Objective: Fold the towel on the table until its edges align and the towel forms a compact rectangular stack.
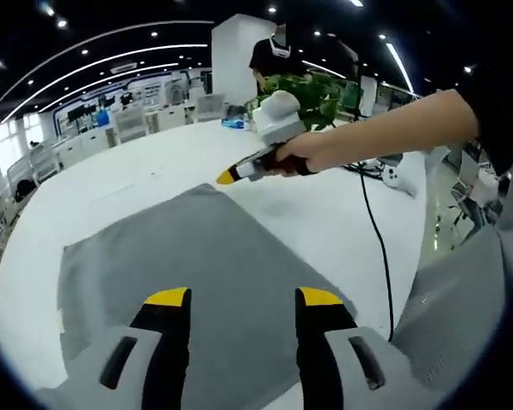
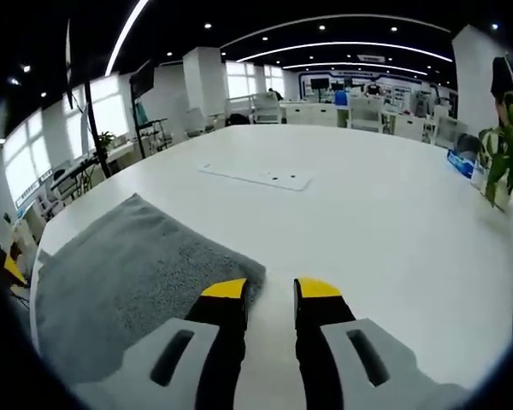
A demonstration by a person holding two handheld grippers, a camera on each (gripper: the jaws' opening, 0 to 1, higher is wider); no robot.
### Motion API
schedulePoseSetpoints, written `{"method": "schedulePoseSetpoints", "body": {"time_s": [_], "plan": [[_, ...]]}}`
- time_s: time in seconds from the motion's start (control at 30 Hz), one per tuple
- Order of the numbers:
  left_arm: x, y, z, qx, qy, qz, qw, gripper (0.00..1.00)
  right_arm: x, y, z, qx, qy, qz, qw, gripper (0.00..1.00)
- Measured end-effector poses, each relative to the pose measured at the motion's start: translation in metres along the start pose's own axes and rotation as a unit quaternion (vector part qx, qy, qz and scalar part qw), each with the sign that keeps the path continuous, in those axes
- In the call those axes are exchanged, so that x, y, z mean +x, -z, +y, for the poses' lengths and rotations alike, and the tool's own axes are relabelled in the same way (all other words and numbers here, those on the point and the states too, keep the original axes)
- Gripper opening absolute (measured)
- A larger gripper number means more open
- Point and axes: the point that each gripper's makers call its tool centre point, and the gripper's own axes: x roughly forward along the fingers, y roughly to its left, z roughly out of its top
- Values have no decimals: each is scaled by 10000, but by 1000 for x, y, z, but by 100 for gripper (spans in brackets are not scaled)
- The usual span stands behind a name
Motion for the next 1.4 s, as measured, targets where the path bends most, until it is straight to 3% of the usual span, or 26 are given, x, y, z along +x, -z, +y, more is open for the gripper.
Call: {"method": "schedulePoseSetpoints", "body": {"time_s": [0.23, 0.53, 0.77, 0.9, 0.97, 1.03, 1.4], "plan": [[25, 12, -45, 243, 652, 279, 9972, 49, 10, 7, 0, 15, -6, 107, 9999, 20], [43, 20, -68, 401, 1076, 426, 9925, 44, 15, 6, 0, 66, 24, 105, 9999, 19], [48, 29, -88, 560, 1387, 614, 9868, 24, 22, 6, -4, 208, 81, 87, 9997, 19], [48, 38, -98, 514, 1492, 777, 9844, 20, 22, 8, -3, 250, 90, 81, 9996, 19], [46, 42, -104, 674, 1609, 860, 9809, 18, 24, 8, -6, 234, 130, 44, 9996, 19], [44, 51, -110, 976, 1785, 1058, 9733, 15, 27, 7, -8, 283, 148, 26, 9995, 19], [51, 54, -113, 1249, 1531, 959, 9756, 18, 39, 6, -5, 96, 16, -5, 10000, 12]]}}
